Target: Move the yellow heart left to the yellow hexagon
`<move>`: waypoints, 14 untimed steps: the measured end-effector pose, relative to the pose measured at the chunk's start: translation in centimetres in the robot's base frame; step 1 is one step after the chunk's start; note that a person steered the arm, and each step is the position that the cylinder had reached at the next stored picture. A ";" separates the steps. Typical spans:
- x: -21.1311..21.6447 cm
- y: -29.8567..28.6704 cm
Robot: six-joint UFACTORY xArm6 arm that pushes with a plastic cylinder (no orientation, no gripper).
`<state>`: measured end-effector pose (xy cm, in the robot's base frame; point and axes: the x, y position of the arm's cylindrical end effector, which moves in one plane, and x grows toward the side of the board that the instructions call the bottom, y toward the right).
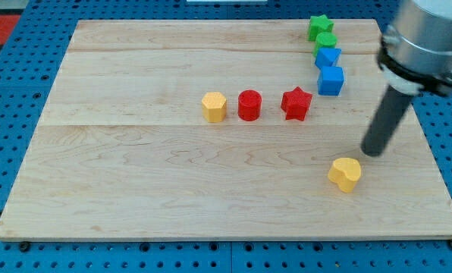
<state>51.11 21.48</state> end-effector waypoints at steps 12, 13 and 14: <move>-2.4 -8.1; -2.9 -8.2; -2.9 -8.2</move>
<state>48.22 13.23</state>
